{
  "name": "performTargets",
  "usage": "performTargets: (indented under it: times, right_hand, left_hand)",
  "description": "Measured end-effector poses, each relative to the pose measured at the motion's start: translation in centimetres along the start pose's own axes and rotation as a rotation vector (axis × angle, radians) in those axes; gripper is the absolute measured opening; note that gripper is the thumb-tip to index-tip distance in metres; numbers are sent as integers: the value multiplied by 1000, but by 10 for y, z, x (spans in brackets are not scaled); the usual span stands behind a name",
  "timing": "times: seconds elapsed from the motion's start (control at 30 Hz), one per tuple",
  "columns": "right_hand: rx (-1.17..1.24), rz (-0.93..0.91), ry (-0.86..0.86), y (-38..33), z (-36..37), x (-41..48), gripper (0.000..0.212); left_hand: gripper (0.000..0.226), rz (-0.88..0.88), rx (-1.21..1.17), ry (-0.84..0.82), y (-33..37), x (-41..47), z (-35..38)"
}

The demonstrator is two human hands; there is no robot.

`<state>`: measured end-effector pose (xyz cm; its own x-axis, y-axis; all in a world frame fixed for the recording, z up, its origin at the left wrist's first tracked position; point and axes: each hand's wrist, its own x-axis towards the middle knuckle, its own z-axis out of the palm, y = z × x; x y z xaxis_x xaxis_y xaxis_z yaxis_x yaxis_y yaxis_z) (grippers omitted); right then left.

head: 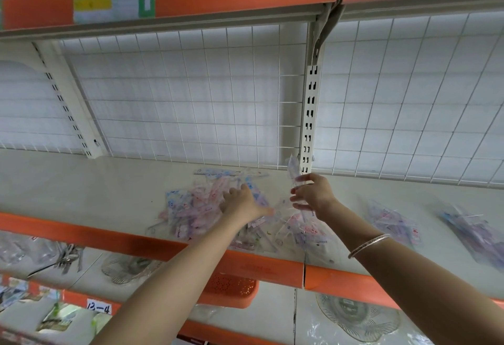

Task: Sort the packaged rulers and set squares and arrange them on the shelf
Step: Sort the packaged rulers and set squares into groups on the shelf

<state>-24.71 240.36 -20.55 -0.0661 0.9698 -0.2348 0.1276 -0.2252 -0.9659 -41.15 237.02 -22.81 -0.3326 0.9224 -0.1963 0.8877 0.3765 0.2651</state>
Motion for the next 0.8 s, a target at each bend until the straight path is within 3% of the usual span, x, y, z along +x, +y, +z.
performTargets:
  times: [0.1,0.4,0.57,0.8]
  right_hand:
    - [-16,6,-8,4,-5,-1,30]
    - [-12,4,-55,7,-21,-4,30]
    - [-6,9,-76,9,-26,-4,30]
    - [18,0,-114,9,-32,-5,30]
  left_hand:
    - [119,-52,23,5,12,-6,-2]
    - [133,-137,-193,-106,16,12,-12]
    - [121,-168,-442,-47,16,15,-13]
    - [75,-121,-530,29,16,14,-16]
